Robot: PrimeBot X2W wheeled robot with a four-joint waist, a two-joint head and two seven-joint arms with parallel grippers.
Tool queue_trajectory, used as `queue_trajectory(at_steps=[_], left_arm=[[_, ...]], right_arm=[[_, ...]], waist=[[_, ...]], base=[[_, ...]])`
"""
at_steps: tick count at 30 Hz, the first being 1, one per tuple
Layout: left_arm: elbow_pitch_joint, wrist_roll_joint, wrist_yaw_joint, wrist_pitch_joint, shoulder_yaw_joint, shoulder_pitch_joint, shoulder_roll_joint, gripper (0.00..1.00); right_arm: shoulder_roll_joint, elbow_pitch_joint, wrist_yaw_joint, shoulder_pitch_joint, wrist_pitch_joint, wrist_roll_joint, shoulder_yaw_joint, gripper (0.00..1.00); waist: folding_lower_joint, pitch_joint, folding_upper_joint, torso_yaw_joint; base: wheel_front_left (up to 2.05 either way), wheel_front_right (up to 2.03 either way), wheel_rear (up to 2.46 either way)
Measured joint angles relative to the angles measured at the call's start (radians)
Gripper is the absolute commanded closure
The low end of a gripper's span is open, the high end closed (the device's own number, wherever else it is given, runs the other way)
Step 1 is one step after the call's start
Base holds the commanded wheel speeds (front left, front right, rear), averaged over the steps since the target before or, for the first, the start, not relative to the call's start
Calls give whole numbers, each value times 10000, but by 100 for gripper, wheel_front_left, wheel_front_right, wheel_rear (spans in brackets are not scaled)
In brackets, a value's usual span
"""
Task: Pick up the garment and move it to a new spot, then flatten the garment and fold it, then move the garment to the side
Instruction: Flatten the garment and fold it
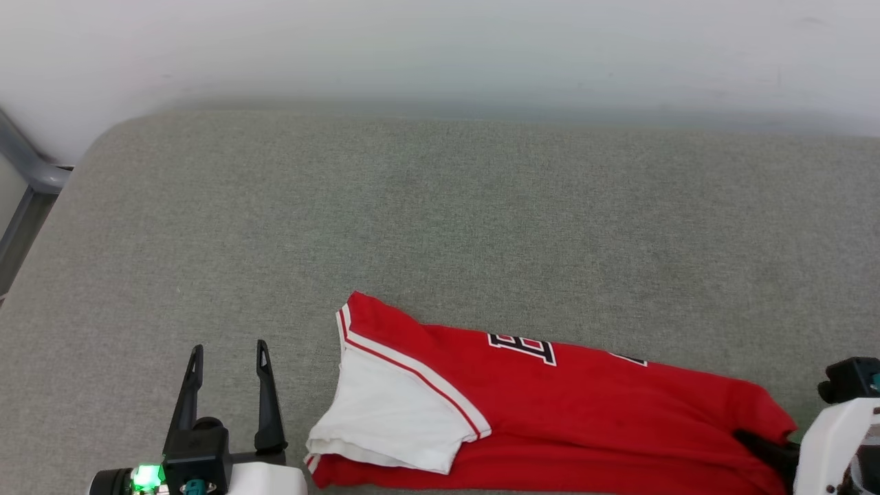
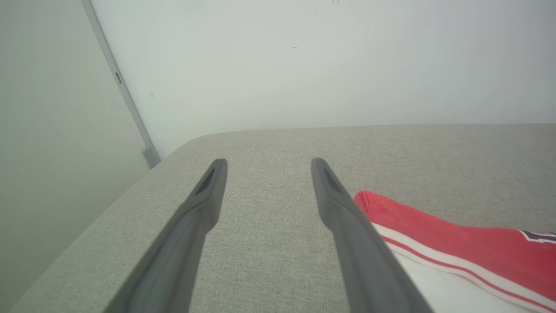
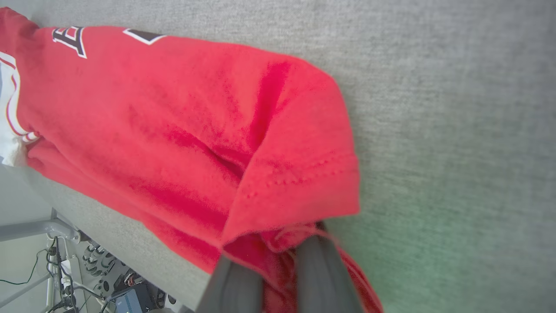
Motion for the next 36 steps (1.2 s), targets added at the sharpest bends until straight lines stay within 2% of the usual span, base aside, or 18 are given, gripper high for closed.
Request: queue_trajectory(at_steps=[6, 12, 15, 19, 27, 31, 36], left_arm=[[48, 447, -286, 0, 244, 167, -123, 0], [130, 761, -447, 0, 240, 325, -132, 0], [165, 802, -466, 0, 238, 368, -134, 0], [215, 819, -510, 0, 261, 532, -134, 0], [305, 905, -550, 0, 255, 662, -117, 0], [330, 918, -589, 0, 215, 652, -125, 0], [360, 947, -640, 0, 111, 500, -153, 0]], right_arm=[[-844, 742, 0, -145, -186, -25, -86, 100], [-1377, 1513, -2, -334, -284, -155, -167, 100], [-1511, 1480, -4, -333, -274, -88, -194, 100], [-1722, 732, -8, -292, -332, -96, -138, 100], [-1553, -1843, -8, 115, 228, 454, -245, 100], [-1145, -2782, -8, 113, 673, 293, -251, 100], [-215, -3271, -8, -382, 1310, -437, 67, 100]], waist=[[0, -182, 0, 19], [0, -412, 0, 11], [0, -524, 0, 4], [0, -656, 0, -30], [-1, -776, 0, -140], [-1, -739, 0, -150], [-1, -588, 0, -132]], base=[[0, 0, 0], [0, 0, 0], [0, 0, 0], [0, 0, 0], [0, 0, 0], [0, 0, 0], [0, 0, 0]])
